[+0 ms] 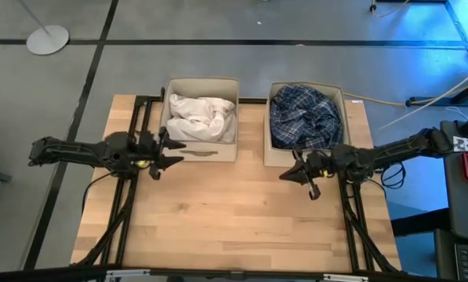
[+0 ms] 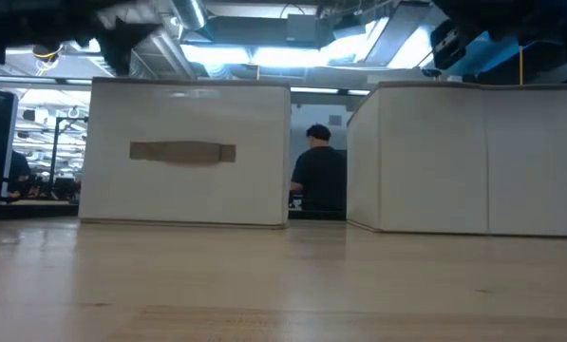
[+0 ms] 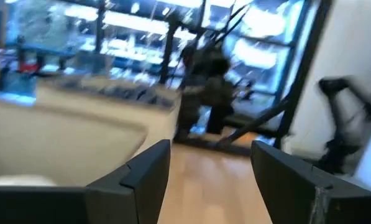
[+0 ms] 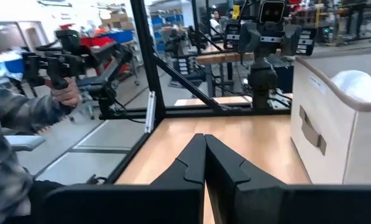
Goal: Sort clothes
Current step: Return to Home Position
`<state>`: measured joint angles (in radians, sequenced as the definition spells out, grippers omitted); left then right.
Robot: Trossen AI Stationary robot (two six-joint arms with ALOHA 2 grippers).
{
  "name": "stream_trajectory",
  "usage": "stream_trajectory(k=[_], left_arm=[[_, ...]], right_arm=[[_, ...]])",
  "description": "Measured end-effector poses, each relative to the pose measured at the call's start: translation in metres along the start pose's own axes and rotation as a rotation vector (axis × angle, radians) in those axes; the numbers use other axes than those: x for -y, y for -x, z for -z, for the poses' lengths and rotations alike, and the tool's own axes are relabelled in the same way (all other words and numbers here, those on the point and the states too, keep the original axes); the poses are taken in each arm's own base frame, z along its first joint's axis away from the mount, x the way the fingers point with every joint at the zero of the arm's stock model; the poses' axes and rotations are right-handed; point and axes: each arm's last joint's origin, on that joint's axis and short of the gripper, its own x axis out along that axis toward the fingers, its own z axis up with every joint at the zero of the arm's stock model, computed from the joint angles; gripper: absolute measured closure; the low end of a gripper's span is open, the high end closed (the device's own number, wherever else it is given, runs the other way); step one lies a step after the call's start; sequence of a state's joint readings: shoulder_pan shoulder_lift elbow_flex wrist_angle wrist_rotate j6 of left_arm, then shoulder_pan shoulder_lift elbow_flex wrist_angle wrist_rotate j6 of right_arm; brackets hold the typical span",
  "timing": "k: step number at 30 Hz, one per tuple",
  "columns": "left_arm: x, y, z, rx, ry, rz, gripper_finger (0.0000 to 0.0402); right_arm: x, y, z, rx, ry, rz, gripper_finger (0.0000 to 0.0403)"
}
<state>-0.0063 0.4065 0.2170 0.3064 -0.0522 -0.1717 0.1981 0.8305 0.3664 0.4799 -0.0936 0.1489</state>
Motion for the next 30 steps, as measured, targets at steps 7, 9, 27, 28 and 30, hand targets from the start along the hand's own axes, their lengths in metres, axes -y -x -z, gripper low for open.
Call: stream_trajectory(k=[7,9,27,28,30], left_arm=[[0.013,0.013,-0.032,0.082,0.083,0.290,0.0188],[0.016,0.015,-0.032,0.055,0.151,0.379,0.0188],[0.013,0.007,0.041,-0.152,0.114,-0.008,0.0188],[0.012,0.008,0.044,-0.155,0.106,-0.023,0.0188],[0.009,0.008,0.046,-0.142,0.092,-0.043,0.0188]], right_arm=[[-0.002,0.001,-0.005,0.038,-0.021,-0.056,0.0394],[-0.004,0.001,-0.004,0.038,-0.022,-0.050,0.0394],[-0.022,-0.007,0.029,0.016,-0.062,0.022,0.0393],[-0.021,-0.007,0.032,0.029,-0.063,0.027,0.0393],[-0.020,-0.005,0.039,0.048,-0.065,0.042,0.0393]])
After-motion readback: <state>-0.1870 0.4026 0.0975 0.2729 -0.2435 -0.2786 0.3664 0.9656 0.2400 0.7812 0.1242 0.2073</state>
